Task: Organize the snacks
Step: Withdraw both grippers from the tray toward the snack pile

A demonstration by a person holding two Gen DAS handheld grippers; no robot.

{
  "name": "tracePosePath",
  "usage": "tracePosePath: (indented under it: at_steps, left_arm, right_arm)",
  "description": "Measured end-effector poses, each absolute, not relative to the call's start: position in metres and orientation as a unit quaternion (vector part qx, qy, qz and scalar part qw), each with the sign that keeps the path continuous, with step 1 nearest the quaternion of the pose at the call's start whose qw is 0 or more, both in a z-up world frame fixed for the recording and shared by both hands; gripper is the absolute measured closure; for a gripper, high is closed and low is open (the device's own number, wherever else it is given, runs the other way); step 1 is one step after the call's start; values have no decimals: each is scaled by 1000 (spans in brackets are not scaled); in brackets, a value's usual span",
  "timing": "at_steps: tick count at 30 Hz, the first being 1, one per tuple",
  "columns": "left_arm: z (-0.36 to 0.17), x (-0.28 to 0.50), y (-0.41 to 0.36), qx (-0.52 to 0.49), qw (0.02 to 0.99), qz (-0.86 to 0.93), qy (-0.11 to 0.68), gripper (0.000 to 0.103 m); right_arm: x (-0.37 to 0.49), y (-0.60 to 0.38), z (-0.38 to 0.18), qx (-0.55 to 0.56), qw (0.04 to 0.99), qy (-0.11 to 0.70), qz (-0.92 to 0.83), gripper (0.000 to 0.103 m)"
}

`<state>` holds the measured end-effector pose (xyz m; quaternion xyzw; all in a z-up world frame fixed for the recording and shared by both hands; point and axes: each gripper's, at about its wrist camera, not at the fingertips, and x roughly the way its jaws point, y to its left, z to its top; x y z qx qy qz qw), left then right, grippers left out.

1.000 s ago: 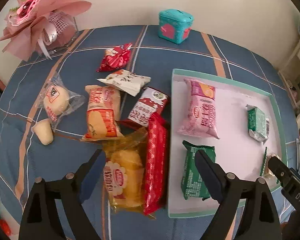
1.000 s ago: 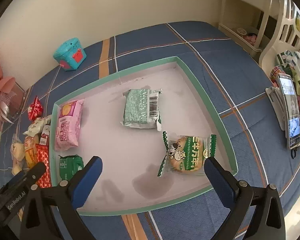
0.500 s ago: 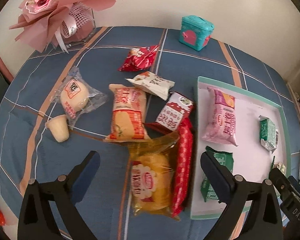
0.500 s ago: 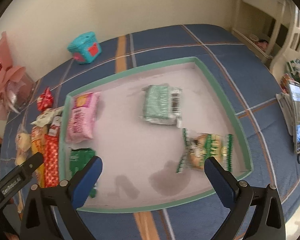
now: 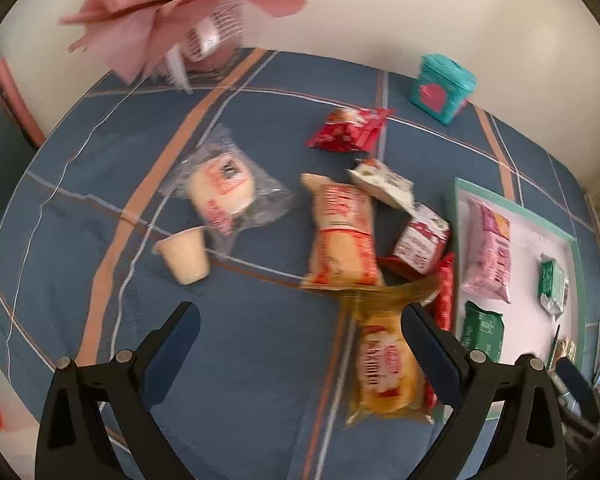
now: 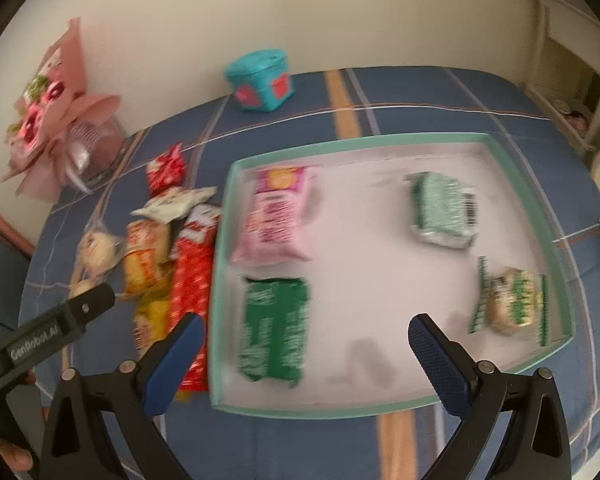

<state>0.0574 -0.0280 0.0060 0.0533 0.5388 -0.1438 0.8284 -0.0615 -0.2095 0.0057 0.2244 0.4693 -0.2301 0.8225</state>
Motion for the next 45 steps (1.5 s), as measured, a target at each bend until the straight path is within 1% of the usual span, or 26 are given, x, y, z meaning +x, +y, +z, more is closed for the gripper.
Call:
tracePosePath:
  at_steps: [7,14,24,34,45]
  left_arm:
    - [4,70,10,10,826,-115,551,3]
    - [1,77,25,-4,822,-102,560,2]
    - [-14,74,2,-17,795,-143,589,3]
    - [-31,64,-31,-2,769,-185,612,2]
    - [-49,60,-49,-1,746,-203,635,2]
  right_arm:
    - [-43,-176,3,199,825,488,-204,0]
    - [-31,-157,-3,197,821,501,-190,0]
    - [-31,-169,-12,191,805,515,-225,0]
    - [-42,-191,-6,197,800,503,-260,0]
    - [-48,-203,-3,211,799,493,-273,0]
